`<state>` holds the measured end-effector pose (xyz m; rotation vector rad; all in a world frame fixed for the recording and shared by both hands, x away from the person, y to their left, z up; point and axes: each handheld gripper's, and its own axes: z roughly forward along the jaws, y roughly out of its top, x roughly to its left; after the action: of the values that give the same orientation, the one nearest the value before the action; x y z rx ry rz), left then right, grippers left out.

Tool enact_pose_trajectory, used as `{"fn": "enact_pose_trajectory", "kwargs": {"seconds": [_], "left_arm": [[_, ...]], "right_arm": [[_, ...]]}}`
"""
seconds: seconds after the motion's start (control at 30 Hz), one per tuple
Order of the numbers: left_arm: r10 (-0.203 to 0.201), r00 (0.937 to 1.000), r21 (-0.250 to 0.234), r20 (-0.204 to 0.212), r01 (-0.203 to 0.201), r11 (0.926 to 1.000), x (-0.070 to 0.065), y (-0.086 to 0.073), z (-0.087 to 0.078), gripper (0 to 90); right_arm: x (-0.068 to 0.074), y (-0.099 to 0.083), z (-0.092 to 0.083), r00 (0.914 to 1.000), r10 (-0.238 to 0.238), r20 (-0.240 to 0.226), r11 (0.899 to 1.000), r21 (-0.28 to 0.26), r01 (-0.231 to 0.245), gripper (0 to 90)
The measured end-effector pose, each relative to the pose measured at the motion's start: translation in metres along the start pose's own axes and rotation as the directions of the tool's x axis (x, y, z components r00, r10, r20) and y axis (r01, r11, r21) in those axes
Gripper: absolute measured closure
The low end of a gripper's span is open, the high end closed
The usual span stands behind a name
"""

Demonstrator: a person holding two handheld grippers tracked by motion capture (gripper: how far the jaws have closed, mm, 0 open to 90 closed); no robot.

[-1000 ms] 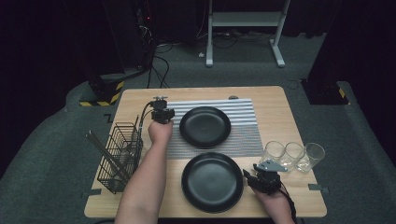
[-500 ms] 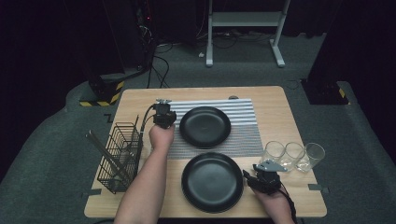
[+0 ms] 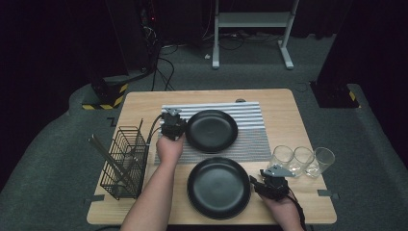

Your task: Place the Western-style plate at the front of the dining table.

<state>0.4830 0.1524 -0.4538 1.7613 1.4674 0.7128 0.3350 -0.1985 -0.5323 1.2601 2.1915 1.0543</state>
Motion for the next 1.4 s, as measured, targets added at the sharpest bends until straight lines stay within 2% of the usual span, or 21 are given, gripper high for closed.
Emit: {"fn": "enact_pose_trajectory", "kwargs": {"seconds": [0.2, 0.43, 0.57, 0.67, 0.83, 1.1, 1.4], "left_arm": [[0.001, 0.9997, -0.017, 0.025, -0.001, 0.9999, -0.004, -0.003, -0.010, 79.7], [0.000, 0.9995, -0.031, 0.032, 0.001, 0.9995, -0.005, -0.010, -0.024, 79.0], [0.020, 0.9991, -0.042, 0.038, -0.018, 0.9989, -0.008, -0.016, -0.032, 78.5], [0.014, 0.9989, -0.054, 0.045, -0.011, 0.9985, -0.007, -0.020, -0.037, 79.4], [0.027, 0.9983, -0.060, 0.051, -0.024, 0.9979, -0.006, -0.029, -0.043, 79.9], [0.045, 0.9966, -0.079, 0.068, -0.040, 0.9961, -0.017, -0.047, -0.053, 80.1], [0.078, 0.9929, -0.108, 0.089, -0.069, 0.9918, -0.027, -0.060, -0.066, 76.8]], "right_arm": [[0.000, 0.000, 0.000, 1.0000, 0.006, -0.001, 1.000, -0.001, -0.006, 47.7], [0.000, 0.000, 0.000, 1.0000, 0.005, 0.000, 1.000, 0.000, -0.005, 47.8], [0.000, 0.000, 0.000, 1.0000, 0.001, 0.000, 1.000, 0.000, -0.001, 47.8], [0.000, 0.000, 0.000, 1.0000, 0.000, 0.001, 1.000, 0.001, 0.000, 47.8], [0.000, 0.000, 0.000, 1.0000, -0.001, 0.001, 1.000, 0.003, 0.001, 47.8], [0.000, 0.000, 0.000, 1.0000, -0.001, -0.001, 1.000, 0.004, 0.001, 47.8], [0.000, 0.000, 0.000, 1.0000, -0.002, 0.000, 1.000, 0.006, 0.002, 47.8]]}}
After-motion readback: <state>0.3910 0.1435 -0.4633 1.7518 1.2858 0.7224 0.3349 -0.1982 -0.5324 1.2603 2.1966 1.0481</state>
